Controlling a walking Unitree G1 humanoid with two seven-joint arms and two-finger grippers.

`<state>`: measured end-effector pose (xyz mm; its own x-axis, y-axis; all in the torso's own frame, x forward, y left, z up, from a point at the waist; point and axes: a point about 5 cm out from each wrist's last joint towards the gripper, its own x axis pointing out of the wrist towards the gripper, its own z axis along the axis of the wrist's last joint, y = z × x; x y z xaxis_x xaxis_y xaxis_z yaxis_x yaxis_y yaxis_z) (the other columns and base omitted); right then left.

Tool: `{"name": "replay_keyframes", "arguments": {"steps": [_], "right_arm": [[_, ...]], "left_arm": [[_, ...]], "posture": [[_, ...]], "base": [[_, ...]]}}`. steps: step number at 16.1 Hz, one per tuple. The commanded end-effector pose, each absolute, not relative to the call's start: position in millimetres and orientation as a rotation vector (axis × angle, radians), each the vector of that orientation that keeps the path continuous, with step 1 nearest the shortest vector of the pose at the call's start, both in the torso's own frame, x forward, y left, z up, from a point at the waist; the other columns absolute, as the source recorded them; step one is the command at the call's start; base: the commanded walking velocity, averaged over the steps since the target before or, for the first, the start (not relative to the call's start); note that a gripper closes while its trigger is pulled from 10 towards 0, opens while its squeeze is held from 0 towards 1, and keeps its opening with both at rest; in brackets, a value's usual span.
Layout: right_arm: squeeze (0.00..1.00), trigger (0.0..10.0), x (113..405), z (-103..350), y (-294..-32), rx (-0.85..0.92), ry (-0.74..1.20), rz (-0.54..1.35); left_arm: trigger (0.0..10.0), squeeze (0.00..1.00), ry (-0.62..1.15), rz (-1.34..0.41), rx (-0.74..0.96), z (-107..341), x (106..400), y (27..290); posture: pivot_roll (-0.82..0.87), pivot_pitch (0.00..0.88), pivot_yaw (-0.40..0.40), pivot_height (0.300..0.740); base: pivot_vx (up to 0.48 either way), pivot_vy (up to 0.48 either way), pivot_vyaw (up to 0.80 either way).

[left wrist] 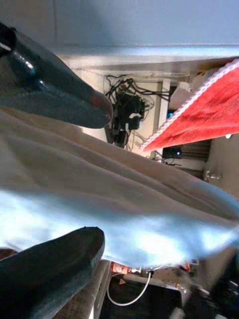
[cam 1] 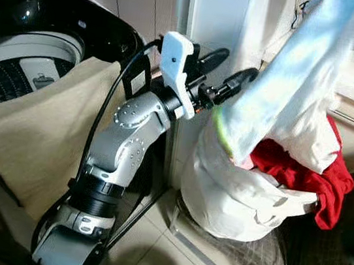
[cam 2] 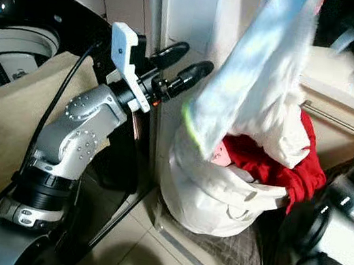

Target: Clothes washing

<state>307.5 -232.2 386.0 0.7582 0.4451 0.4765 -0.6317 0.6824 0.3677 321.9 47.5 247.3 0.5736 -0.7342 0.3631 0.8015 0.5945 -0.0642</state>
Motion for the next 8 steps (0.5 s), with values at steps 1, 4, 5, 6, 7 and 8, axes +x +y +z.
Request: {"name": "replay_keyframes", "arguments": {"steps": [1,4,5,6,7,8], "right_arm": [[0.0,0.0,301.6,397.8,-235.7,0.558,-0.433,0.644],[0.0,0.0,305.5,369.2,-224.6,0.536,-0.291,0.67],[0.0,0.0,305.2,358.6,-218.5,0.54,-0.253,0.691],[0.0,0.0,305.3,353.6,-215.5,0.552,-0.238,0.697],[0.0,0.0,305.8,343.9,-209.8,0.579,-0.212,0.698],[0.0,0.0,305.5,340.5,-206.6,0.582,-0.202,0.699]], "left_arm": [[10.0,0.0,-0.326,-0.9,-0.235,251.0,324.5,49.8],[10.0,0.0,-0.346,-1.005,-0.282,255.5,313.9,39.2],[10.0,0.0,-0.351,-1.048,-0.292,256.3,308.8,32.9],[10.0,0.0,-0.349,-1.078,-0.316,257.2,305.9,29.0],[10.0,1.0,-0.34,-1.136,-0.346,258.9,300.8,20.4],[10.0,1.0,-0.332,-1.168,-0.343,258.2,298.1,15.8]], "posture": [[-0.19,0.0,0.022,0.74],[-0.18,0.0,0.02,0.74],[-0.19,0.0,0.024,0.74],[-0.19,0.0,0.026,0.74],[-0.19,0.0,0.026,0.74],[-0.19,0.0,0.032,0.74]], "base": [[0.0,0.0,0.0],[0.0,0.0,0.0],[0.0,0.0,0.0],[0.0,0.0,0.0],[0.0,0.0,0.0],[0.0,0.0,0.0]]}}
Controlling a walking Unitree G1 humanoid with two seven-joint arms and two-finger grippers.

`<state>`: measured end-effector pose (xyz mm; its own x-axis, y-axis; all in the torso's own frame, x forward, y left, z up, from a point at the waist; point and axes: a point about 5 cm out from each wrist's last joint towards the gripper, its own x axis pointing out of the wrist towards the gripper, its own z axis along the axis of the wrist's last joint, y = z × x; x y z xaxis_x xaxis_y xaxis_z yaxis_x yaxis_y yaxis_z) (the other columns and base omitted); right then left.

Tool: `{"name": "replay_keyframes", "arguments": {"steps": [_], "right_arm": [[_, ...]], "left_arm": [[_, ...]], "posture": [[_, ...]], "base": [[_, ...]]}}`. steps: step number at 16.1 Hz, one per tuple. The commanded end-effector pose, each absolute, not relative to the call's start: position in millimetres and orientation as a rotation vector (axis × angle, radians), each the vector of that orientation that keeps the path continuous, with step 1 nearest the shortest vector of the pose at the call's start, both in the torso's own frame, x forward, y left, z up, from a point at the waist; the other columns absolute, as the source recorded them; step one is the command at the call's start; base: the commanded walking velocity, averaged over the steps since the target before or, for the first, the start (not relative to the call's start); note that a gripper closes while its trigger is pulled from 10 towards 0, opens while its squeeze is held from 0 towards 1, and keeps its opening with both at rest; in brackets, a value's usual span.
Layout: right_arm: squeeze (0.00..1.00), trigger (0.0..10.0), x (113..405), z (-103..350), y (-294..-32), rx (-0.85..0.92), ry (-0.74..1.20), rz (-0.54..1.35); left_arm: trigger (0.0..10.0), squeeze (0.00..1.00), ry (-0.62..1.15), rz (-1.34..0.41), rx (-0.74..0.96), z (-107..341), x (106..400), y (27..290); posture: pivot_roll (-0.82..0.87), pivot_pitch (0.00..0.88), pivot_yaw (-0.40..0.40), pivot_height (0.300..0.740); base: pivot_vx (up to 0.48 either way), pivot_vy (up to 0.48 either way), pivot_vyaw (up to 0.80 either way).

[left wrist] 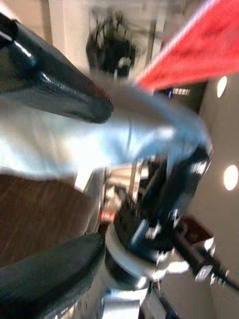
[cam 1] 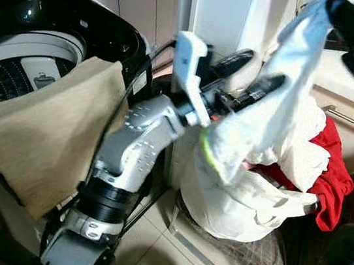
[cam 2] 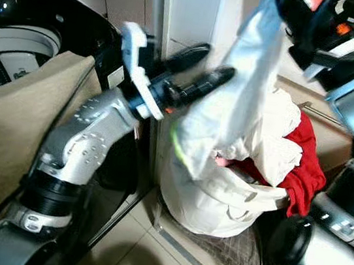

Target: Clothes washing

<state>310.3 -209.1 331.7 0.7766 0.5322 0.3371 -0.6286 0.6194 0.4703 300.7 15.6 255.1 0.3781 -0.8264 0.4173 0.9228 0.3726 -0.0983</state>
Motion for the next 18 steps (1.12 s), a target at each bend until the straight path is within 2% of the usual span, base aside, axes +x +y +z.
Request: {"name": "replay_keyframes", "arguments": {"steps": [1,6,7,8,9,11,13,15,17,18], "right_arm": [[0.0,0.0,304.4,337.8,-200.8,0.593,-0.192,0.709],[0.0,0.0,298.8,338.8,-189.2,0.604,-0.198,0.749],[0.0,0.0,297.7,338.4,-186.9,0.604,-0.197,0.754],[0.0,0.0,296.9,338.3,-185.7,0.605,-0.196,0.755],[0.0,0.0,295.7,338.2,-184.6,0.604,-0.195,0.753],[0.0,0.0,294.6,337.0,-187.2,0.594,-0.192,0.737],[0.0,0.0,294.0,334.8,-191.2,0.581,-0.185,0.713],[0.0,0.0,293.9,331.1,-194.7,0.575,-0.172,0.689],[0.0,0.0,296.1,322.8,-196.3,0.542,-0.142,0.658],[0.0,0.6,306.8,306.8,-203.8,0.483,-0.086,0.541]], "left_arm": [[10.0,1.0,-0.286,-1.191,-0.32,252.3,295.9,6.2],[10.0,1.0,-0.214,-1.098,-0.175,230.7,301.3,-14.4],[10.0,0.87,-0.22,-1.069,-0.125,228.1,303.3,-17.7],[10.0,0.62,-0.228,-1.041,-0.11,228.2,304.8,-18.0],[10.0,0.49,-0.259,-0.964,-0.087,230.5,309.6,-15.0],[10.0,0.49,-0.309,-0.935,-0.132,237.7,311.9,-4.2],[10.0,0.52,-0.326,-1.065,-0.217,240.7,301.7,3.9],[10.0,0.51,-0.301,-1.197,-0.162,232.5,289.3,11.9],[10.0,0.5,-0.294,-1.099,-0.121,228.2,298.6,21.0],[10.0,0.49,-0.294,-1.067,-0.115,229.2,303.0,24.2]], "posture": [[-0.2,0.0,0.035,0.74],[-0.2,0.0,0.04,0.74],[-0.2,0.0,0.04,0.74],[-0.2,0.0,0.042,0.74],[-0.2,0.0,0.044,0.74],[-0.21,0.0,0.046,0.74],[-0.21,0.0,0.046,0.74],[-0.2,0.0,0.044,0.74],[-0.2,0.0,0.039,0.74],[-0.2,0.0,0.041,0.74]], "base": [[0.0,0.0,0.0],[0.0,0.0,0.0],[0.0,0.0,0.0],[0.0,0.0,0.0],[0.0,0.0,0.0],[0.0,0.0,0.0],[0.0,0.0,0.0],[0.0,0.0,0.0],[0.0,0.0,0.0],[0.0,0.0,0.0]]}}
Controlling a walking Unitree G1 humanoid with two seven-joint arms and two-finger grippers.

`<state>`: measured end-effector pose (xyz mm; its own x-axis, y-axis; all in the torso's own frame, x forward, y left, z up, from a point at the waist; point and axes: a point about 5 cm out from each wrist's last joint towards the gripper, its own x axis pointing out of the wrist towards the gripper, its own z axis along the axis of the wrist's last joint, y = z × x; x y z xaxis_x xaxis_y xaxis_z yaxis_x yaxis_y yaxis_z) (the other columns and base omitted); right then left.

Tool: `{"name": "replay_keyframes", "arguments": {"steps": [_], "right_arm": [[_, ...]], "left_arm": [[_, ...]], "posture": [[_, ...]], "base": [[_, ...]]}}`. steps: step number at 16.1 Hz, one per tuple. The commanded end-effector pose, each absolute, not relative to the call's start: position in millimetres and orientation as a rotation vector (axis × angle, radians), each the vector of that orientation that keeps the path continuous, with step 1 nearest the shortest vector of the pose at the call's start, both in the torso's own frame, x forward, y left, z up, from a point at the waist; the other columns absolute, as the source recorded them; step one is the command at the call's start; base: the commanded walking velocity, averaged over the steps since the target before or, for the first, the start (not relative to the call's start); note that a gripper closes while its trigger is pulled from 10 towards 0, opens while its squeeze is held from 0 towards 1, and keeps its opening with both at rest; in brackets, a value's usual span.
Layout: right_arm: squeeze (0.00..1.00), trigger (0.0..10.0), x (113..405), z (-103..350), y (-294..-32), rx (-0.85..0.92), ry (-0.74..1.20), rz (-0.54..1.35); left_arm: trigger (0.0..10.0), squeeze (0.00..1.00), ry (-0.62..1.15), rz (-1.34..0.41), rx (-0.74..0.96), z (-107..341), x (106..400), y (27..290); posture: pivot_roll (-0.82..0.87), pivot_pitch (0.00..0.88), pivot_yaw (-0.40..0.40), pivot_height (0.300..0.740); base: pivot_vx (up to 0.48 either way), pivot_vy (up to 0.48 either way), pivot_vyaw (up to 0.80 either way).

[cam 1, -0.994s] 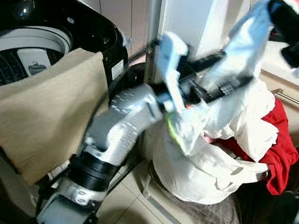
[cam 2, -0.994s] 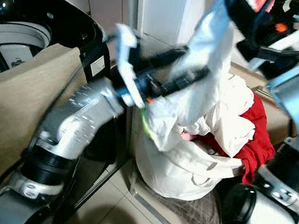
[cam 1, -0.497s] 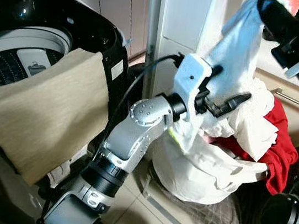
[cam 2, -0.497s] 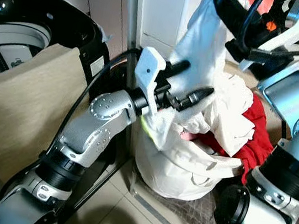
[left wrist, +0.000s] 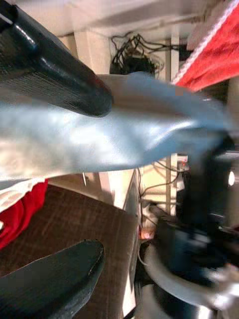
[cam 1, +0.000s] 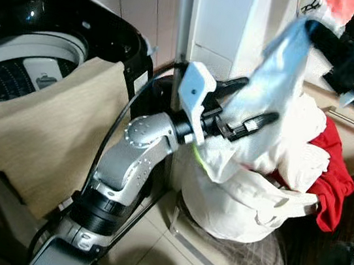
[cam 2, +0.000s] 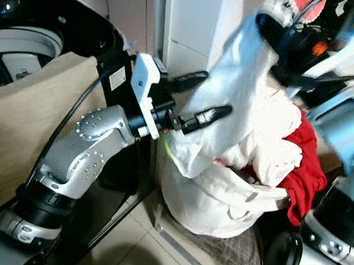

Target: Clothes washing

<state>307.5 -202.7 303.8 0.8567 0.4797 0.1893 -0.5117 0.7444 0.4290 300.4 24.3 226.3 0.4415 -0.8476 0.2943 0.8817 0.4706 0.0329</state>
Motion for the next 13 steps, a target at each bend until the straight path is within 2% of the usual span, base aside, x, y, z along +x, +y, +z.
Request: {"name": "replay_keyframes", "arguments": {"steps": [1,2,3,6,8,9,10,11,12,13], "right_arm": [[0.0,10.0,324.4,282.6,-220.3,0.443,-0.016,0.354],[0.0,10.0,332.7,268.8,-231.6,0.446,0.021,0.254],[1.0,10.0,341.8,244.5,-250.2,0.476,0.079,0.123],[1.0,10.0,348.5,229.8,-292.2,0.487,0.025,-0.148],[1.0,10.0,351.4,222.1,-298.3,0.375,0.099,-0.182],[0.15,10.0,353.1,214.3,-296.5,0.247,0.177,-0.159],[0.0,10.0,353.0,210.6,-296.2,0.069,0.216,-0.152],[0.0,10.0,353.3,222.5,-294.4,-0.024,0.133,-0.145],[0.0,10.0,351.4,254.9,-287.6,-0.029,-0.075,-0.118],[0.0,10.0,350.4,262.8,-287.5,-0.018,-0.123,-0.118]], "left_arm": [[10.0,0.49,-0.284,-1.072,-0.114,229.6,303.4,29.1],[10.0,0.49,-0.276,-1.072,-0.106,228.8,303.4,32.6],[10.0,0.49,-0.256,-1.042,-0.088,225.8,305.9,42.1],[10.0,0.49,-0.215,-0.866,-0.032,220.2,322.0,75.4],[10.0,0.48,-0.172,-0.745,-0.015,216.1,332.1,91.5],[10.0,0.0,-0.136,-0.703,-0.002,211.9,335.1,98.2],[10.0,0.0,-0.068,-0.643,0.002,203.9,337.9,106.5],[10.0,0.0,-0.03,-0.602,-0.009,199.0,338.4,112.7],[10.0,0.0,-0.014,-0.528,-0.027,195.5,337.2,124.2],[10.0,0.0,0.006,-0.494,-0.023,193.1,337.5,127.9]], "posture": [[-0.21,0.0,0.049,0.74],[-0.2,0.0,0.047,0.74],[-0.2,0.0,0.043,0.74],[-0.19,0.0,0.038,0.74],[-0.18,0.0,0.039,0.74],[-0.18,0.0,0.038,0.74],[-0.17,0.0,0.036,0.74],[-0.17,0.0,0.036,0.74],[-0.16,0.0,0.041,0.74],[-0.16,0.0,0.042,0.74]], "base": [[0.0,0.0,0.0],[0.0,0.0,0.0],[0.0,0.0,0.0],[0.0,0.0,0.0],[0.0,0.0,0.0],[0.0,0.0,0.0],[0.0,0.0,0.0],[0.0,0.0,0.0],[0.0,0.0,0.0],[0.0,0.0,0.0]]}}
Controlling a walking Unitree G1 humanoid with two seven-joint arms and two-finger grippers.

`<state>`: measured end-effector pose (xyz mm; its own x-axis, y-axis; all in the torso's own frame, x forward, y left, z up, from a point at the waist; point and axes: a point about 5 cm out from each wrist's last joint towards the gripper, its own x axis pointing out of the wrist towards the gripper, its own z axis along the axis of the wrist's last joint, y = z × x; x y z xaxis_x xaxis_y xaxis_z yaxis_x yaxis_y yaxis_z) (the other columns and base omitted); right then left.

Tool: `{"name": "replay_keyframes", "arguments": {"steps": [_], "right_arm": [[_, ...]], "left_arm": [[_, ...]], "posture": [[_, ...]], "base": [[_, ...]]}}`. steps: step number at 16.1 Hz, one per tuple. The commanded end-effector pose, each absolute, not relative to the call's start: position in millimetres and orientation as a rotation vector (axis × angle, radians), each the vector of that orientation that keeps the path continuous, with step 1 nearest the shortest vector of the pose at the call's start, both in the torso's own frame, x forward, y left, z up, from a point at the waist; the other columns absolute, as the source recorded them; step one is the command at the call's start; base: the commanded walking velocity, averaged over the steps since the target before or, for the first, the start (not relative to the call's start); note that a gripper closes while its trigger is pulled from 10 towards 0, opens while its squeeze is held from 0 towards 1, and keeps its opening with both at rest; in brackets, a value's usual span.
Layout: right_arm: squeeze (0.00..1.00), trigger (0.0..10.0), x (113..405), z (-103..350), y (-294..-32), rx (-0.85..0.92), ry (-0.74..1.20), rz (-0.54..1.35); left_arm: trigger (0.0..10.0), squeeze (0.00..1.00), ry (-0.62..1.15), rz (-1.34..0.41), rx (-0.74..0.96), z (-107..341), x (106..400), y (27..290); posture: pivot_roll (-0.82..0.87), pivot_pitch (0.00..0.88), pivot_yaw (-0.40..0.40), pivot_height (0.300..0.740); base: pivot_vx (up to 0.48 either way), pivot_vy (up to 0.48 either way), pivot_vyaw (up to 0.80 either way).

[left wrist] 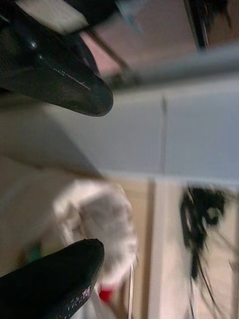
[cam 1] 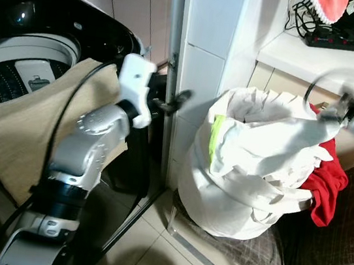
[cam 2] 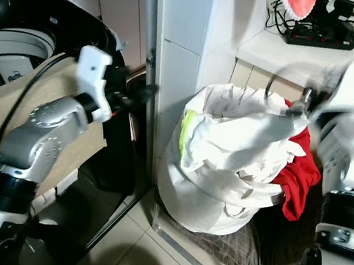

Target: Clothes washing

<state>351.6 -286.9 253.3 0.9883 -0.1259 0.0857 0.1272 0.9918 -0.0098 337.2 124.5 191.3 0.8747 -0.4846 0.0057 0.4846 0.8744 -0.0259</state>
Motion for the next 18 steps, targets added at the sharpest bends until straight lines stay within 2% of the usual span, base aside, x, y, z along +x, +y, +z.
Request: {"name": "replay_keyframes", "arguments": {"steps": [1,2,4,5,6,7,8,11,13,15,18], "right_arm": [[0.0,10.0,347.7,279.0,-291.1,-0.03,-0.208,-0.157],[0.0,10.0,345.7,291.0,-299.3,0.015,-0.245,-0.193],[0.0,10.0,344.9,286.5,-317.3,0.078,-0.195,-0.19],[0.0,10.0,343.0,284.2,-313.8,0.08,-0.188,-0.125],[0.0,10.0,336.6,282.8,-288.7,0.09,-0.21,0.049],[0.0,10.0,330.9,277.5,-273.4,0.03,-0.202,0.125],[0.0,10.0,323.5,266.4,-254.9,-0.066,-0.197,0.135],[0.0,10.0,291.0,222.8,-215.8,-0.166,-0.216,0.026],[0.0,10.0,271.2,201.4,-205.9,-0.166,-0.176,0.002],[0.0,10.0,252.8,180.4,-195.9,-0.091,-0.106,-0.013],[0.0,10.0,237.4,152.5,-180.1,-0.071,-0.015,0.012]], "left_arm": [[10.0,0.0,0.006,-0.435,0.0,191.9,338.6,134.0],[10.0,0.0,0.006,-0.386,-0.007,190.9,340.5,142.1],[10.0,0.0,-0.009,-0.401,-0.038,194.3,340.1,143.9],[10.0,0.0,-0.008,-0.39,-0.038,195.6,340.4,143.5],[10.0,0.0,-0.011,-0.388,0.008,195.7,339.5,142.4],[10.0,0.0,-0.022,-0.385,0.018,194.3,337.7,141.9],[10.0,0.0,-0.041,-0.387,0.004,192.2,334.0,141.3],[10.0,0.0,-0.049,-0.387,-0.015,182.7,317.1,135.6],[10.0,0.0,-0.038,-0.374,-0.018,174.1,308.8,132.4],[10.0,0.0,-0.041,-0.362,-0.019,168.0,300.4,128.8],[10.0,0.0,-0.036,-0.352,-0.019,164.3,292.9,124.5]], "posture": [[-0.16,0.0,0.044,0.74],[-0.17,0.0,0.049,0.74],[-0.17,0.0,0.049,0.74],[-0.16,0.0,0.043,0.74],[-0.17,0.0,0.038,0.74],[-0.16,0.0,0.034,0.74],[-0.17,0.0,0.034,0.74],[-0.17,0.001,0.035,0.74],[-0.17,0.004,0.041,0.74],[-0.17,0.006,0.04,0.74],[-0.17,0.013,0.036,0.74]], "base": [[0.0,0.0,0.0],[0.0,0.0,0.0],[0.0,0.0,0.0],[0.0,0.0,0.0],[0.0,0.0,0.0],[0.0,0.0,0.0],[0.0,0.0,0.0],[0.0,0.0,0.0],[0.124,0.0,0.0],[0.262,0.0,0.0],[0.273,0.0,0.0]]}}
